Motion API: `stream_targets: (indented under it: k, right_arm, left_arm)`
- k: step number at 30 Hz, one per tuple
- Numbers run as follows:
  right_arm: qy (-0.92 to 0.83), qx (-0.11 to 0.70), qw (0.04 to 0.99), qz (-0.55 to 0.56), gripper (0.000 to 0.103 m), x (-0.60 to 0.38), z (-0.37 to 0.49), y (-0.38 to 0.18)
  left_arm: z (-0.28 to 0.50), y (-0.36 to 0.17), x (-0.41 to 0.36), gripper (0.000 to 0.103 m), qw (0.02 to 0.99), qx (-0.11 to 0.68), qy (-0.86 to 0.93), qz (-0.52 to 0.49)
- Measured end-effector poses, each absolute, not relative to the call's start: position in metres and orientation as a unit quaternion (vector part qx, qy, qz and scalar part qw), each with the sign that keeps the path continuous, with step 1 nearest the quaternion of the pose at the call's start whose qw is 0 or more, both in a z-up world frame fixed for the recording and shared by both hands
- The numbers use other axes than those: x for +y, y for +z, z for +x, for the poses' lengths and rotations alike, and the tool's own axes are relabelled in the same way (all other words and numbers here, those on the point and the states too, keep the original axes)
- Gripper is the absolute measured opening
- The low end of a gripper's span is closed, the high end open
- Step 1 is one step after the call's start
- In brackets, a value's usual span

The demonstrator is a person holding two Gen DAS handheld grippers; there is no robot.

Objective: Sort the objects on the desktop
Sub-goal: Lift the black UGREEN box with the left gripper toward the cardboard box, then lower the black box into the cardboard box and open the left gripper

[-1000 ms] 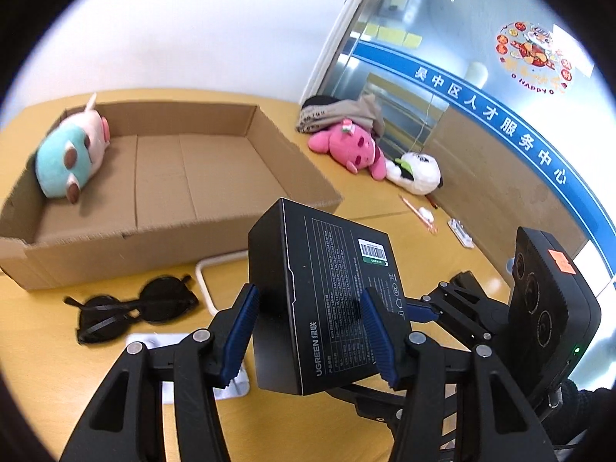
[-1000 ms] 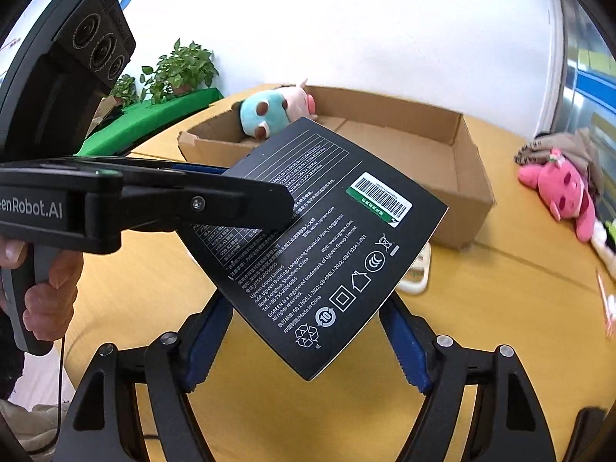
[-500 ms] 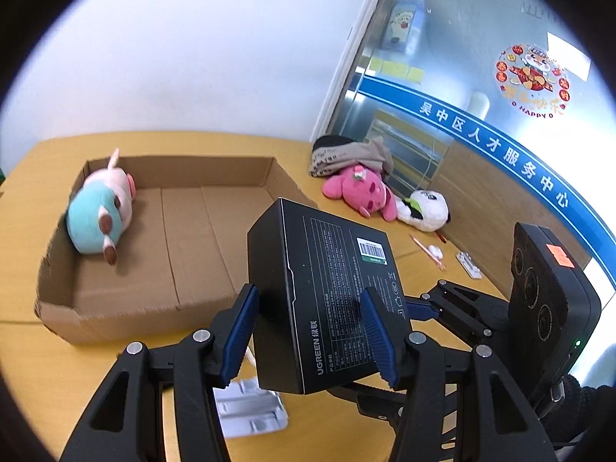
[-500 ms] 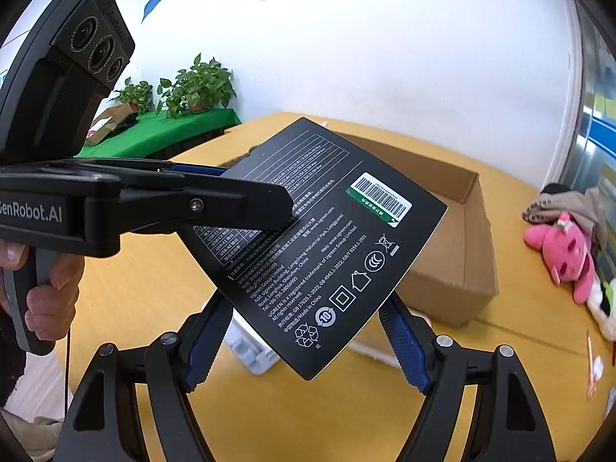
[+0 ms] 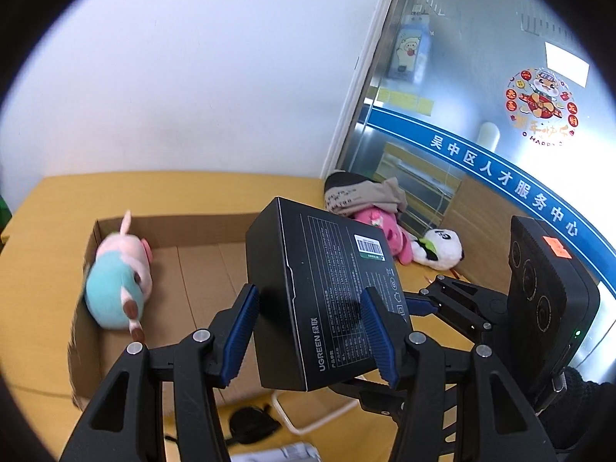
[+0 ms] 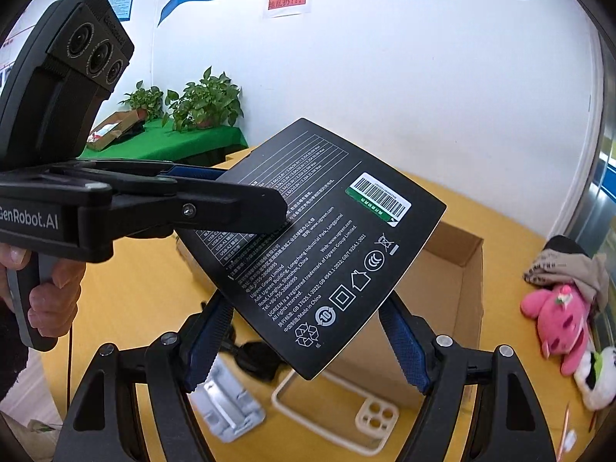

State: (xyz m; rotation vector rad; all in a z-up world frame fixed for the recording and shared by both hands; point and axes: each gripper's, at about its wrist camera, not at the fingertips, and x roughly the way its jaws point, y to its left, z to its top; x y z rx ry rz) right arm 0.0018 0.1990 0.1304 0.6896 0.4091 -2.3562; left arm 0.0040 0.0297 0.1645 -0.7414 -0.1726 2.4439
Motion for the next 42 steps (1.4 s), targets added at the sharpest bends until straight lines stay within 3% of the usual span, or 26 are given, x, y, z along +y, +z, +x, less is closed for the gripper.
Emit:
stream_targets:
  k: [20, 36, 37, 40, 42]
  right_arm:
    - [-0.877, 0.172, 0.344, 0.288, 0.082, 0.163, -0.164, 0.14]
    - [-0.829, 0.132, 0.361, 0.407, 0.082, 0.13, -0.308, 0.011]
    - [-0.828, 0.112, 0.355, 0.419, 0.082, 0.132, -0.316, 0.0]
    - [-0.821, 0.094, 0.334, 0.453, 0.082, 0.133, -0.329, -0.025]
    - [-0.823, 0.115, 0.326, 0.451, 0.084, 0.131, -0.328, -0.027]
  left_arm:
    - [-0.151, 0.164, 0.02, 0.053, 0.248, -0.046, 0.923, -0.291]
    - [-0.29, 0.034, 0.009, 0.053, 0.175, -0.099, 0.872, -0.445]
    - [-0.296, 0.024, 0.012, 0.05, 0.168, -0.092, 0.866, -0.461]
    - [-0.297, 0.017, 0.026, 0.047, 0.15, -0.047, 0.867, -0.472]
    - [-0.291, 0.023, 0.026, 0.047, 0.159, -0.062, 0.865, -0.472]
